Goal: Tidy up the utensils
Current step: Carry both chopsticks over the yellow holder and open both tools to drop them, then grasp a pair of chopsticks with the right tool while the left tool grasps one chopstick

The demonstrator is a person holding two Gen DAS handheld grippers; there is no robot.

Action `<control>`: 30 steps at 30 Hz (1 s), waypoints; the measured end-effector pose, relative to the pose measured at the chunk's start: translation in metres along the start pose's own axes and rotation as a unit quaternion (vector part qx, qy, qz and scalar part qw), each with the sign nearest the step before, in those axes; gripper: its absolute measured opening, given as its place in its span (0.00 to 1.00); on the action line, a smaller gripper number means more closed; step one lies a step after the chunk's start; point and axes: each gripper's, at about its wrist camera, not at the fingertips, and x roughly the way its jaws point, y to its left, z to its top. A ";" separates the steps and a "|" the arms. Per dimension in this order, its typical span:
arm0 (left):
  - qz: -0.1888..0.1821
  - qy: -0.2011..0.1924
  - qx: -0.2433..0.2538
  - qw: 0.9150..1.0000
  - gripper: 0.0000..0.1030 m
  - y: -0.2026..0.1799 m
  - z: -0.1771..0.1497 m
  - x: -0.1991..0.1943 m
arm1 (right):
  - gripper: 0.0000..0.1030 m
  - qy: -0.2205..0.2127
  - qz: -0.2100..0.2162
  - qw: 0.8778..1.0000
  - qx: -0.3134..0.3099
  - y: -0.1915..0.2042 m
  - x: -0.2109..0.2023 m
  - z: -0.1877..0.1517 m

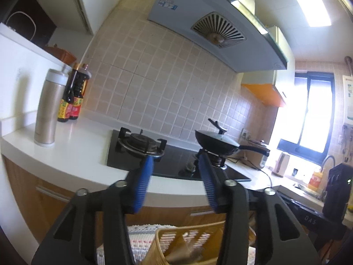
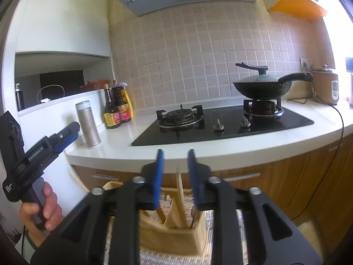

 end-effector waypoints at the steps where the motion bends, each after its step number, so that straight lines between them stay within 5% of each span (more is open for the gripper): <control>1: -0.003 0.000 0.001 1.000 0.50 -0.003 0.003 -0.010 | 0.43 0.001 0.001 1.000 0.003 -0.001 -0.006 0.000; 2: -0.006 0.001 0.002 1.000 0.55 -0.005 0.006 -0.019 | 0.56 0.001 0.004 1.000 0.006 -0.001 -0.016 -0.001; 9: -0.012 0.023 0.023 0.999 0.62 -0.034 0.021 -0.078 | 0.56 0.056 0.016 0.998 0.005 0.006 -0.067 -0.007; 17: 0.004 0.130 0.025 0.991 0.63 -0.055 0.005 -0.116 | 0.56 0.217 0.000 0.976 0.012 0.012 -0.093 -0.052; 24: 0.042 0.278 -0.008 0.960 0.62 -0.046 -0.063 -0.103 | 0.54 0.340 -0.006 0.940 0.019 0.015 -0.095 -0.127; 30: 0.078 0.392 -0.031 0.916 0.58 -0.035 -0.154 -0.080 | 0.34 0.384 0.012 0.923 0.021 0.027 -0.092 -0.185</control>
